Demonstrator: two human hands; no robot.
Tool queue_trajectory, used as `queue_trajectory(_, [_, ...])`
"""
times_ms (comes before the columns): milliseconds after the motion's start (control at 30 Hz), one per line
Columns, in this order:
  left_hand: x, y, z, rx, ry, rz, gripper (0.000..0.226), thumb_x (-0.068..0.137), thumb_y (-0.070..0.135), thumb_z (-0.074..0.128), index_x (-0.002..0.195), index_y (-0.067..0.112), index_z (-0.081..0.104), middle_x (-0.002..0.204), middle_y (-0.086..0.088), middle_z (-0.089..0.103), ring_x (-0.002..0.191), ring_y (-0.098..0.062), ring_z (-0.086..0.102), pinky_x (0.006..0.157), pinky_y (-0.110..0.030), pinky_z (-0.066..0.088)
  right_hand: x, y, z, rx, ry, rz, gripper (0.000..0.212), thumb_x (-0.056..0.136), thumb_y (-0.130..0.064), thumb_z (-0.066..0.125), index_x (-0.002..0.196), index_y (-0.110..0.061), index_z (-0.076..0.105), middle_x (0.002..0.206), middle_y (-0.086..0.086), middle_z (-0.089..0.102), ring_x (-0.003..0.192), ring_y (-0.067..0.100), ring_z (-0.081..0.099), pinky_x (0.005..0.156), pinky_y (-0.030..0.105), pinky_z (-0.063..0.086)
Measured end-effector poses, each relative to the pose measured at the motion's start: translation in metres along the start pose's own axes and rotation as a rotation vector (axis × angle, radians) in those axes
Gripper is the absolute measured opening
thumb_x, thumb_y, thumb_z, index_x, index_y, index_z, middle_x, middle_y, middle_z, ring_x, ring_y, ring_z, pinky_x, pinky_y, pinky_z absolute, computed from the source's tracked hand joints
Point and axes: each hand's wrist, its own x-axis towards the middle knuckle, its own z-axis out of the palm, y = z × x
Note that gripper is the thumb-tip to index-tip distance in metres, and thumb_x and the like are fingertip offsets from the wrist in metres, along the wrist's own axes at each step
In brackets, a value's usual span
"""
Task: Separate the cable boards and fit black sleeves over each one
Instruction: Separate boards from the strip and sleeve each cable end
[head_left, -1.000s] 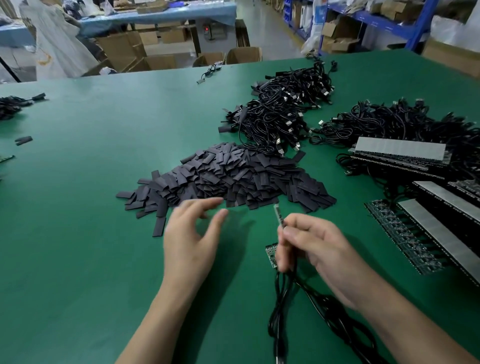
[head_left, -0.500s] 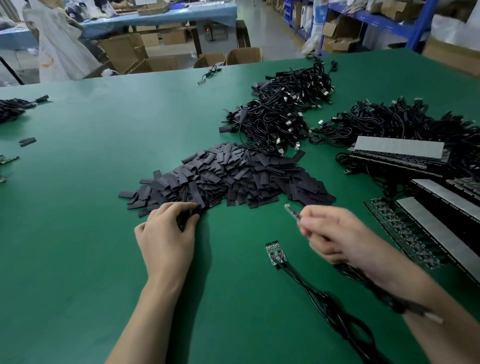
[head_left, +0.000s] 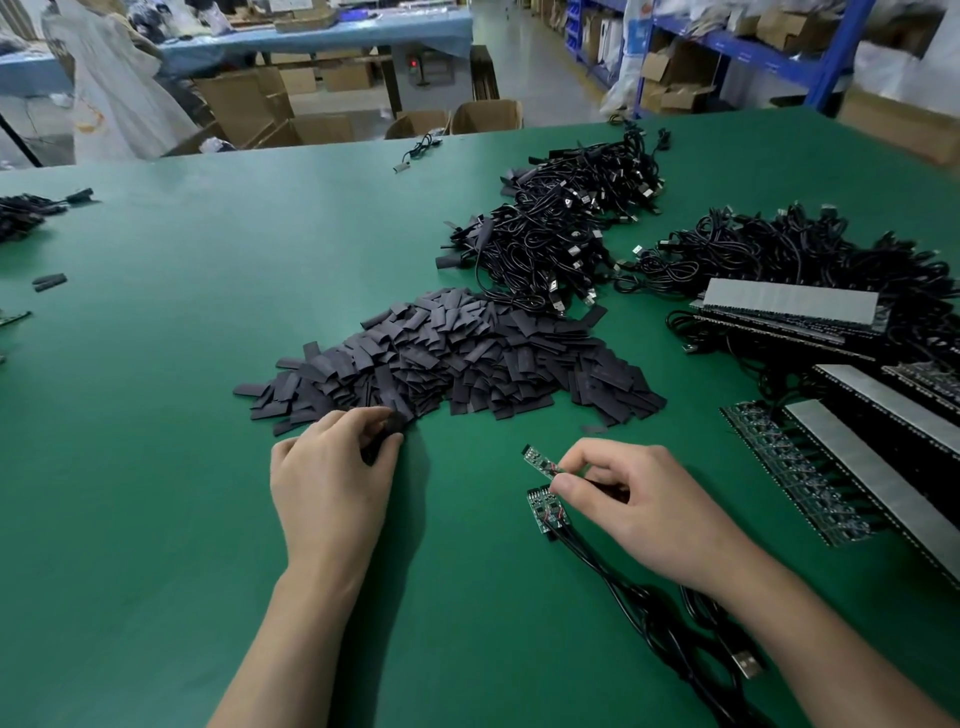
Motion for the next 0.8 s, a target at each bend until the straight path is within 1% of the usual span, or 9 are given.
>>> queue_trajectory(67, [0.001,0.002,-0.002,-0.060,-0.020,0.021,0.025,0.079,0.023,0.085,0.102,0.029,0.078,0.092,0.012,0.076,0.086,-0.016,0.071,0.088,-0.039,0.050,0.000,0.000,0.001,0.017,0.006,-0.012,0.019,0.098,-0.040,0.064,0.083,-0.029,0.062,0.052,-0.011,0.040,0.050,0.006,0.031,0.051,0.024,0.027])
queue_trajectory(133, [0.000,0.006,-0.003,-0.186,-0.056,0.080,0.028,0.081,0.021,0.086,0.107,0.027,0.078,0.095,0.013,0.075,0.087,-0.015,0.072,0.088,-0.045,0.055,0.000,-0.001,0.001,0.056,0.008,-0.025,0.019,0.098,-0.039,0.064,0.083,-0.028,0.063,0.054,-0.011,0.041,0.051,0.006,0.033,0.052,0.022,0.029])
queue_trajectory(200, [-0.003,0.013,-0.004,-0.360,-0.103,0.166,0.033,0.081,0.020,0.086,0.112,0.028,0.077,0.099,0.017,0.074,0.089,-0.009,0.070,0.088,-0.039,0.056,0.000,-0.002,0.000,0.117,-0.001,-0.035,0.022,0.100,-0.036,0.064,0.083,-0.023,0.065,0.056,-0.011,0.041,0.053,0.005,0.033,0.054,0.020,0.030])
queue_trajectory(300, [-0.012,0.027,-0.002,-0.622,-0.182,0.236,0.037,0.082,0.019,0.083,0.117,0.028,0.076,0.100,0.017,0.075,0.096,-0.009,0.070,0.084,-0.018,0.049,0.000,-0.003,-0.002,0.154,-0.011,-0.040,0.025,0.103,-0.033,0.061,0.082,-0.019,0.063,0.057,-0.013,0.039,0.052,0.004,0.031,0.054,0.018,0.030])
queue_trajectory(367, [-0.017,0.033,0.000,-0.718,-0.241,0.244,0.037,0.082,0.015,0.082,0.117,0.025,0.075,0.100,0.015,0.076,0.098,-0.012,0.071,0.084,-0.018,0.048,0.000,-0.004,-0.003,0.154,-0.014,-0.046,0.026,0.103,-0.033,0.060,0.080,-0.022,0.059,0.058,-0.013,0.039,0.054,0.006,0.032,0.054,0.021,0.029])
queue_trajectory(467, [-0.021,0.037,0.003,-0.781,-0.301,0.263,0.035,0.082,0.018,0.081,0.116,0.023,0.076,0.099,0.015,0.076,0.097,-0.013,0.071,0.083,-0.024,0.051,0.001,-0.004,-0.002,0.127,-0.023,-0.049,0.027,0.104,-0.034,0.059,0.078,-0.025,0.056,0.059,-0.011,0.039,0.056,0.008,0.033,0.056,0.026,0.028])
queue_trajectory(600, [-0.022,0.040,0.002,-0.794,-0.339,0.295,0.032,0.081,0.020,0.081,0.112,0.025,0.077,0.097,0.016,0.076,0.094,-0.010,0.072,0.083,-0.026,0.054,0.001,-0.002,-0.001,0.110,-0.043,-0.056,0.029,0.103,-0.037,0.058,0.076,-0.030,0.054,0.059,-0.012,0.040,0.055,0.006,0.035,0.054,0.022,0.029])
queue_trajectory(700, [-0.022,0.041,0.002,-0.801,-0.346,0.298,0.032,0.081,0.019,0.081,0.112,0.025,0.077,0.097,0.015,0.076,0.092,-0.011,0.072,0.084,-0.025,0.054,0.002,-0.002,-0.002,0.145,-0.049,-0.053,0.030,0.097,-0.048,0.056,0.074,-0.028,0.054,0.060,-0.013,0.040,0.055,0.005,0.035,0.055,0.019,0.030])
queue_trajectory(800, [-0.022,0.040,0.002,-0.790,-0.357,0.312,0.032,0.080,0.020,0.081,0.111,0.023,0.078,0.097,0.014,0.077,0.094,-0.012,0.072,0.086,-0.024,0.054,0.003,0.000,-0.003,0.180,-0.072,-0.056,0.035,0.092,-0.056,0.053,0.073,-0.027,0.053,0.062,-0.011,0.038,0.058,0.009,0.034,0.056,0.025,0.030])
